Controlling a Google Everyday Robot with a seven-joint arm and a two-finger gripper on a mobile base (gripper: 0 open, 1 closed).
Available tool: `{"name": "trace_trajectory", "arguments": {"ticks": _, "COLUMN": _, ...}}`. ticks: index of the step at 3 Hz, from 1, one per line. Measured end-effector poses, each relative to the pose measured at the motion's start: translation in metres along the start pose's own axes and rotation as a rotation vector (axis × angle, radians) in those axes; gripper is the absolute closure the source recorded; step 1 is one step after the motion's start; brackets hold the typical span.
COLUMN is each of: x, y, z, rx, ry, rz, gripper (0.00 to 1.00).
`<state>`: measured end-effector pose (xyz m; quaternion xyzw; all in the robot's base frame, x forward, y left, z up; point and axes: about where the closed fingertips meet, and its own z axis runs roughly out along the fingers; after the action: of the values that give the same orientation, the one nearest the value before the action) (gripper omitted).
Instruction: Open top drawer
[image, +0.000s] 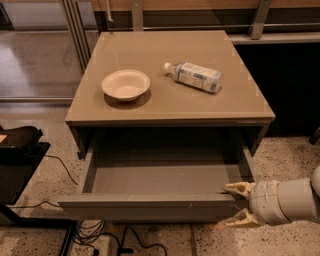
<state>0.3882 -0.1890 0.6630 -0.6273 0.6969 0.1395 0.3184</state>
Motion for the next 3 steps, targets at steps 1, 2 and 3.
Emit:
{"name": "trace_trajectory", "arguments": {"ticks": 1, "x": -0.004, "y": -0.001, "z": -0.013, "rx": 0.011, "ry": -0.015, "rz": -0.005, "gripper": 0.64}}
{"name": "trace_trajectory", "arguments": {"ticks": 2, "x": -0.010, "y": 0.001, "z": -0.028, "rx": 0.017, "ry": -0.037, "rz": -0.014, "gripper": 0.88}}
{"name": "trace_trajectory", "arguments": {"ticks": 3, "x": -0.021, "y": 0.001, "z": -0.034, "rx": 0.013, "ry": -0.060, "rz": -0.036, "gripper": 1.00}}
